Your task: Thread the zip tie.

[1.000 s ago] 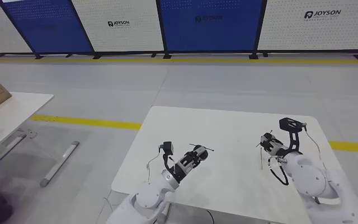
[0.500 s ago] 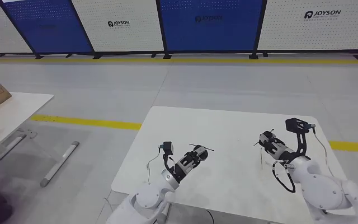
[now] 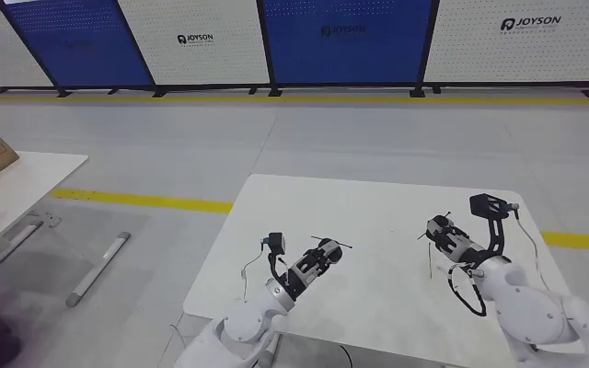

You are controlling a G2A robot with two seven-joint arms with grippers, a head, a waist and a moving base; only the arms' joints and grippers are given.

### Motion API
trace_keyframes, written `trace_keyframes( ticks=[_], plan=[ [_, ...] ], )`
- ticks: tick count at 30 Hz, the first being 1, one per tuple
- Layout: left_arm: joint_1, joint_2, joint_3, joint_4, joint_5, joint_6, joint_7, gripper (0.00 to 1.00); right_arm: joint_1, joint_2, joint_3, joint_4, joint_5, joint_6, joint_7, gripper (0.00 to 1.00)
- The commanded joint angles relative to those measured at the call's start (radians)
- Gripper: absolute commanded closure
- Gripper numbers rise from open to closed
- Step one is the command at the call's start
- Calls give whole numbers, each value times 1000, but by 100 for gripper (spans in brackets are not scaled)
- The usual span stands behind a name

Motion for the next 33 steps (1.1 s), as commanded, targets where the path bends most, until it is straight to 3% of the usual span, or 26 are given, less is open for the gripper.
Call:
trace_keyframes(
  ticks=[1,20,29,33],
  plan=[
    [0,0,0,0,0,0,0,100,0,0,0,0,0,0,0,100],
    [0,0,0,0,0,0,0,100,0,0,0,0,0,0,0,100],
    [0,0,0,0,0,0,0,100,-22,-11,-2,-59,62,-42,-100,100],
    [0,0,0,0,0,0,0,100,-15,-22,-54,-54,69,-34,-146,100]
  ],
)
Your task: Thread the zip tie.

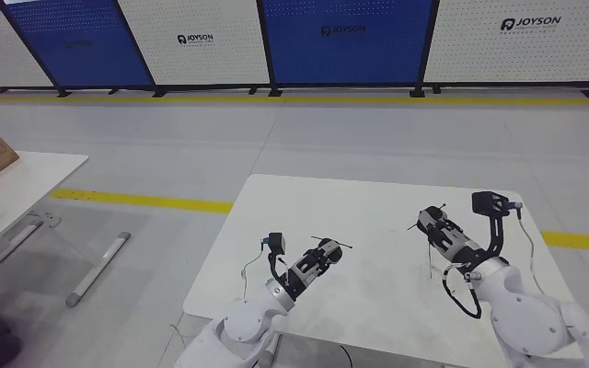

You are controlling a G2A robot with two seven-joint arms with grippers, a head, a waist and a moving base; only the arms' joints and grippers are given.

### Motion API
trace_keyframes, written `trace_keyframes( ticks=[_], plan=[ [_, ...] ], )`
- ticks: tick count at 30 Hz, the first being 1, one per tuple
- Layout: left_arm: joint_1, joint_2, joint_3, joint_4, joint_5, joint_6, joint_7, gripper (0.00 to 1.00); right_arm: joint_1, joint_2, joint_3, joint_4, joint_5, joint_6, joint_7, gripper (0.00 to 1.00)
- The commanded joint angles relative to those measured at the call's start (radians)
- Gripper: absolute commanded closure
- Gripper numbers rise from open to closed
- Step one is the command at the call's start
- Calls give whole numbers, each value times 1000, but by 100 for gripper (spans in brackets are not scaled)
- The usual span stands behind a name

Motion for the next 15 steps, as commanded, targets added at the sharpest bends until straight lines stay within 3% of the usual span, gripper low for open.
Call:
trace_keyframes(
  ticks=[1,11,15],
  plan=[
    [0,0,0,0,0,0,0,100,13,-6,-36,24,2,10,-6,100],
    [0,0,0,0,0,0,0,100,26,-9,-51,39,-3,20,4,100],
    [-22,-7,25,-2,50,0,61,100,5,-16,-74,51,27,-10,-49,100]
  ],
)
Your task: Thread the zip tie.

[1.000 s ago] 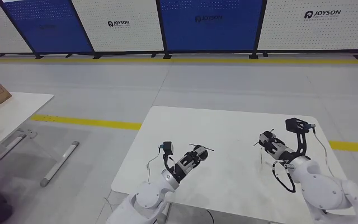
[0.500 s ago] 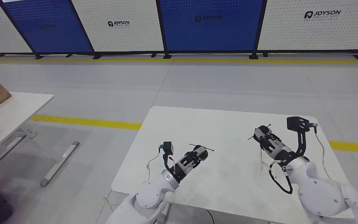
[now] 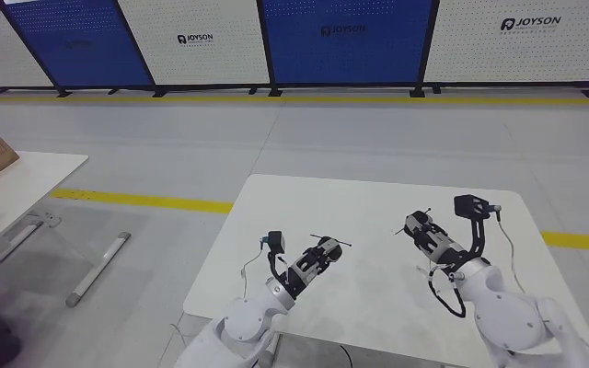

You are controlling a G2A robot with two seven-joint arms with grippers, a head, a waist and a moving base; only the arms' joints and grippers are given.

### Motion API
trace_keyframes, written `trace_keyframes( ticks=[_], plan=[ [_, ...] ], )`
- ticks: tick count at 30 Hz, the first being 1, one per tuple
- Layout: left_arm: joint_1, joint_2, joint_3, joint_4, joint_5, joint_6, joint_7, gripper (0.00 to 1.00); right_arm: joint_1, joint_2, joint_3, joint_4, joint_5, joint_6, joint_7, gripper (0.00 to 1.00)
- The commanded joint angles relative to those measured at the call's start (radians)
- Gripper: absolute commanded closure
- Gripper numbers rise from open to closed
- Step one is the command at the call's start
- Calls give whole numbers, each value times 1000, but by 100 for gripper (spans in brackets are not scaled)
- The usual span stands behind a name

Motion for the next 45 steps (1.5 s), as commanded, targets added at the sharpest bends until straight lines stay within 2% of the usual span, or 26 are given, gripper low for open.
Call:
trace_keyframes(
  ticks=[1,5,16,19,22,24,26,36,42,45],
  plan=[
    [-14,-5,24,3,20,5,30,100,-9,-6,-18,9,32,-19,-38,100],
    [-43,-14,67,21,47,23,62,100,-13,-25,-47,40,164,-52,-124,100],
    [-43,-14,67,21,47,23,62,100,-13,-25,-47,40,164,-52,-124,100],
    [-47,-18,71,23,93,10,123,100,-23,-30,-57,46,172,-53,-166,100],
    [-51,-24,86,28,132,-16,196,100,-25,-41,-100,58,147,-40,-237,100],
    [-54,-29,104,35,149,-21,219,100,-21,-51,-134,71,135,-21,-277,100],
    [-54,-29,104,35,149,-21,219,100,-18,-56,-147,76,172,-22,-274,100],
    [-54,-29,104,35,149,-21,219,100,-18,-56,-147,76,172,-22,-274,100],
    [-54,-29,104,35,149,-21,219,100,-37,-68,-164,59,131,-47,-384,100],
    [-54,-29,104,35,149,-21,219,100,-32,-74,-184,68,89,-23,-401,100]
  ],
)
